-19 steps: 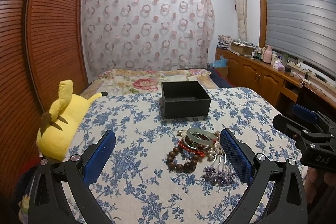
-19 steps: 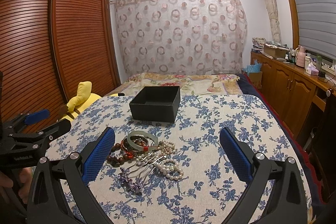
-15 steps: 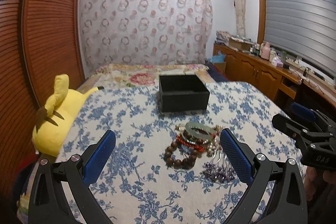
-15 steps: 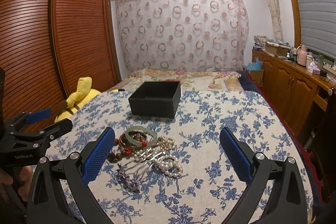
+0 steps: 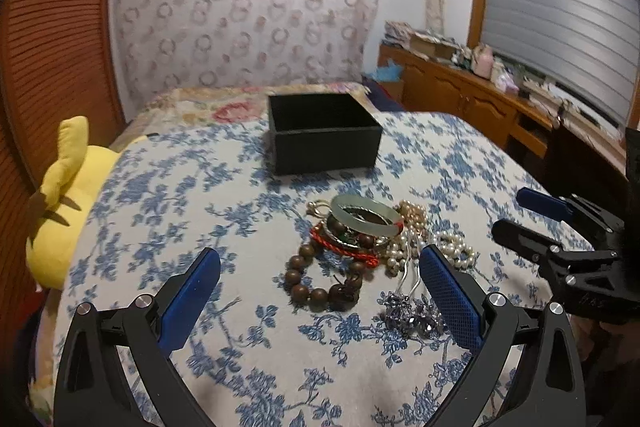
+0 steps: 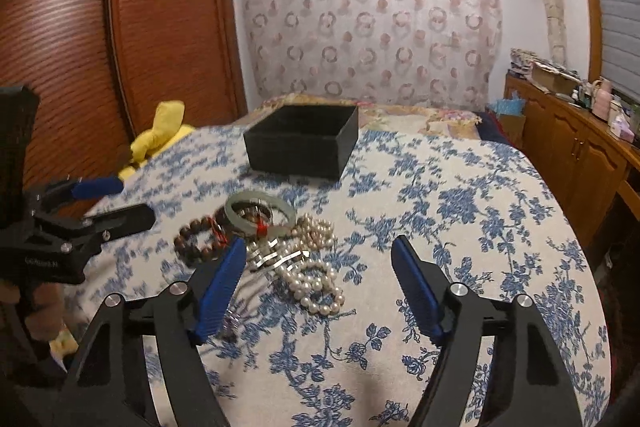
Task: Organize jewelry
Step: 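Grasp the green jade bangle with the left tool while the right tool approaches the pile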
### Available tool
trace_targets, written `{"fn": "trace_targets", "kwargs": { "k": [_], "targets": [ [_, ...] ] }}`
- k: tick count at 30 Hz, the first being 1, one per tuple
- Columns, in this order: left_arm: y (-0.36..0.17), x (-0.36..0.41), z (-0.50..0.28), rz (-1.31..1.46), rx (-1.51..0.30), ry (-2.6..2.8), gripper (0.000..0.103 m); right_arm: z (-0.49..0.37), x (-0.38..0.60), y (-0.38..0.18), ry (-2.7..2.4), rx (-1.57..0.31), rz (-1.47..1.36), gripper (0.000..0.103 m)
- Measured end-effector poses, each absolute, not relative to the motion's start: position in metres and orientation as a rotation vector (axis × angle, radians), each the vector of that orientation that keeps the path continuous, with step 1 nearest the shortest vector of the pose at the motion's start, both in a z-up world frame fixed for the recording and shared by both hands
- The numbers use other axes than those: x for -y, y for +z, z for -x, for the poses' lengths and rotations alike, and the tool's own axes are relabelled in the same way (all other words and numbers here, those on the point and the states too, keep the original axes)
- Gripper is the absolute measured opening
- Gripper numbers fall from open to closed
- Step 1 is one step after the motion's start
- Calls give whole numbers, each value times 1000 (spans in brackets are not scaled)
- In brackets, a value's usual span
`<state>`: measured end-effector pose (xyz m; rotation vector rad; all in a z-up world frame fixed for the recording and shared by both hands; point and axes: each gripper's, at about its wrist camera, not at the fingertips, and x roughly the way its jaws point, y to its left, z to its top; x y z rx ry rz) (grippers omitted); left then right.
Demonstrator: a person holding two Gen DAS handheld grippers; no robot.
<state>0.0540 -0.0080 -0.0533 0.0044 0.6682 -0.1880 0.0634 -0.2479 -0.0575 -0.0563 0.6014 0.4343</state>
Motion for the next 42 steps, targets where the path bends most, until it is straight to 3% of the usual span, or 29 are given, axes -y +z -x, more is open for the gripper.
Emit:
{"fn": "trace_targets", "kwargs": {
  "k": [13,20,31,35,42],
  "targets": [
    [-71,31,-109,-66,-781,-302,96,-72,252,-76,469,-678,92,74],
    [-74,43,-134,-62,-830,-357,86,-73,251,-78,468,-685,99,74],
    [-96,68,-160,-202,-926,-399,83,-74,248,-81,473,-697,104,74],
    [-97,70,-166,-224,-936,-400,69,-74,248,-81,473,-696,102,74],
    [-90,62,-159,-214,-908,-412,68,-74,248,-78,479,-700,104,74]
  ]
}}
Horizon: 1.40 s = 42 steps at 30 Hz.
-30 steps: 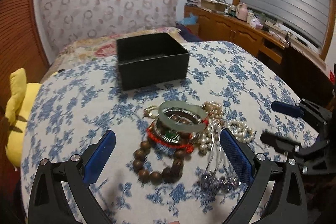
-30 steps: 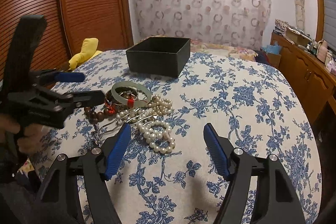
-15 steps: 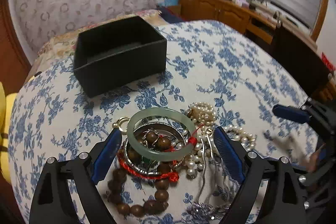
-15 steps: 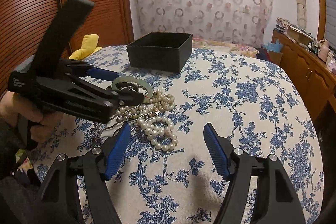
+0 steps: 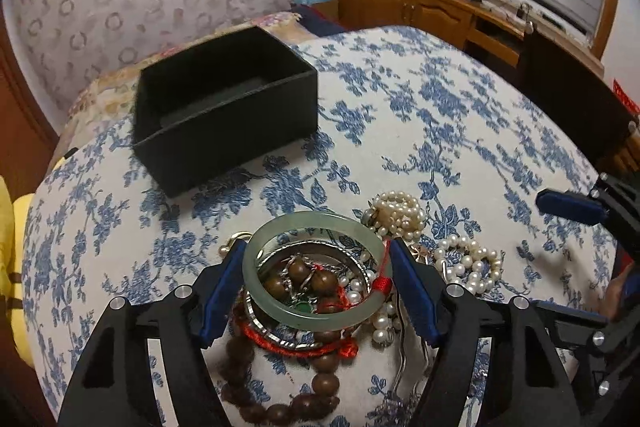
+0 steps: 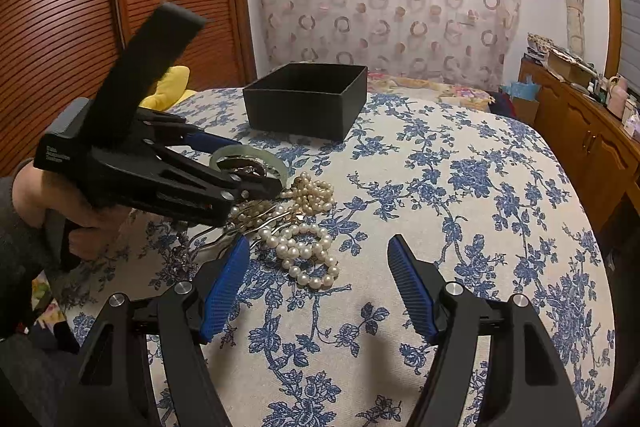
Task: Organize jewelry
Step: 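Grasp the green jade bangle with the left tool while the right tool approaches the pile, then grasp the silver hairpins with the right tool while the left tool holds the bangle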
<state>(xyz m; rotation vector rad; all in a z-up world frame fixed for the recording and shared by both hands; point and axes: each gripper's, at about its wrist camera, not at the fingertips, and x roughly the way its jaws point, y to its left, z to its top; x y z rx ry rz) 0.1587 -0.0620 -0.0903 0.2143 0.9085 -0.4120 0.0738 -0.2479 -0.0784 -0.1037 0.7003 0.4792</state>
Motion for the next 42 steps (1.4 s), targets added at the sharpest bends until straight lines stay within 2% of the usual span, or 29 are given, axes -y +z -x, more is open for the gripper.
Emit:
{"fn": "trace_targets", "kwargs": {
  "k": [3,5,9,20,22,24,36,38,39,40,42],
  "targets": [
    [-81,52,-151,-171,-874,-401,68,-74,246,-78,493,-710,104,73],
    [-75,44,-145,-143,-854,-389,68,-73,243,-79,511,-716,105,64],
    [-68,28,-129,-93,-808,-358,68,-70,234,-80,566,-743,79,59],
    [-66,-4,-90,-12,-749,-301,68,-63,203,-91,670,-825,58,60],
    [-66,-8,-85,-8,-742,-291,68,-63,199,-93,672,-837,67,67],
    [-66,-12,-82,0,-737,-287,68,-64,195,-95,671,-846,72,68],
    [-64,-16,-72,18,-710,-283,68,-76,173,-102,609,-876,182,69],
    [-63,-16,-71,17,-710,-280,68,-75,174,-102,601,-871,188,65],
    [-63,-16,-71,19,-710,-280,68,-75,175,-102,599,-869,187,60],
    [-63,-16,-71,22,-710,-281,68,-74,176,-102,598,-867,184,49],
    [-63,-16,-71,20,-709,-278,68,-74,179,-101,590,-864,178,43]
  ]
}}
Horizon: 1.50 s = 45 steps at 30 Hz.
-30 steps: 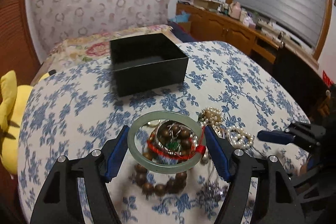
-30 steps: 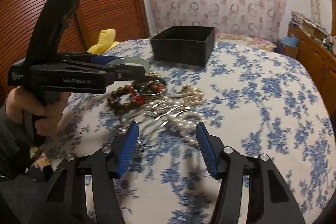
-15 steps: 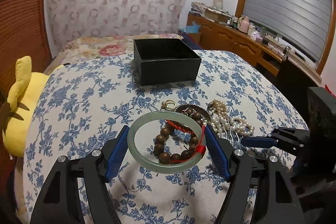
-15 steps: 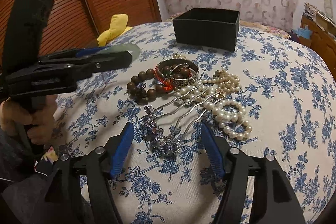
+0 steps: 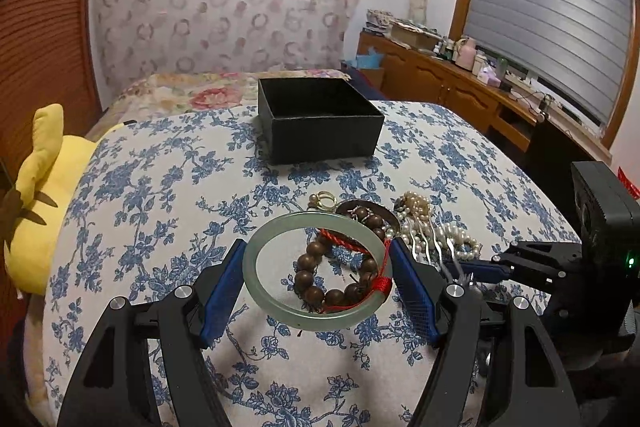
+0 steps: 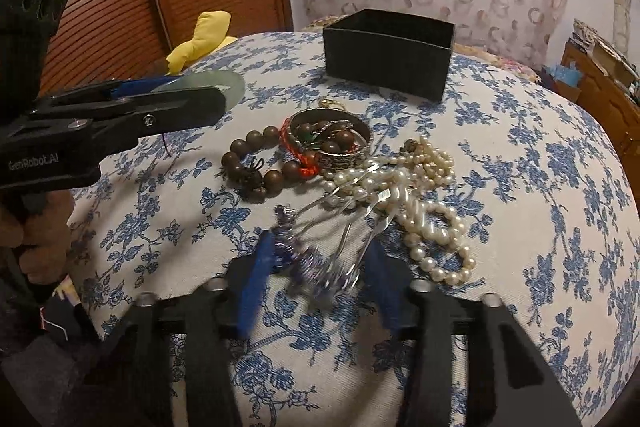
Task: Organize jewelry
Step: 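Grasp the silver hairpins with the right tool while the left tool holds the bangle, then carry the hairpins in the right tool and bangle in the left tool to the black box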
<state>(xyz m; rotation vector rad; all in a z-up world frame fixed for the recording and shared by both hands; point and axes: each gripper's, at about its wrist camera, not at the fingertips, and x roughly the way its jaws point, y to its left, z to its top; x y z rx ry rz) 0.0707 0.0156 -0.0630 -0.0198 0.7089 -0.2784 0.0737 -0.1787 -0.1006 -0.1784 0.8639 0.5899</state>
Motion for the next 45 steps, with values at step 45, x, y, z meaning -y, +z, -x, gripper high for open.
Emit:
{"fn": "trace_targets", "kwargs": {
  "k": [45],
  "targets": [
    [-55,-9,-81,15,-689,-281,68,-67,220,-21,646,-634,127,10]
  ]
}}
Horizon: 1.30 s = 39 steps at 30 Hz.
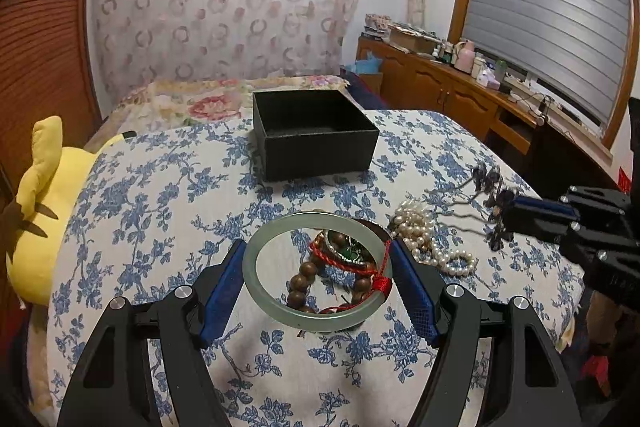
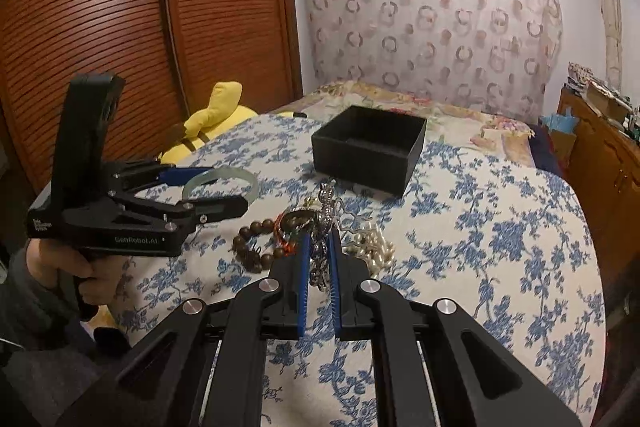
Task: Organize jewelry
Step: 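Carry the hairpins in the right tool and bangle in the left tool to the black box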
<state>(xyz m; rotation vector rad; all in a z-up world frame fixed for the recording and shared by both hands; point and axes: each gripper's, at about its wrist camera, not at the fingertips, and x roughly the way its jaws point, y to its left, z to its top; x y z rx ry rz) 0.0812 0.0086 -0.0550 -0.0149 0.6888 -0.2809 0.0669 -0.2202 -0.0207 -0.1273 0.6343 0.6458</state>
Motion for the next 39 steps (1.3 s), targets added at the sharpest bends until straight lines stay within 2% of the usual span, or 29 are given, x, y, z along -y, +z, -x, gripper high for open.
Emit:
{"fn": "trace_targets", "kwargs": {
  "k": [10,25,39],
  "targets": [
    [-47,-4,-96,-3,-672,-287,68,-92,228,-3,642,-607,117,10],
    [-23,-7,-165,-10,-654,-277,68,-185,201,17,685,-522,202,10],
    [-20,-20,-227,21,-706,-251,68,-270,164,-37,731,-678,324,10]
  ]
}}
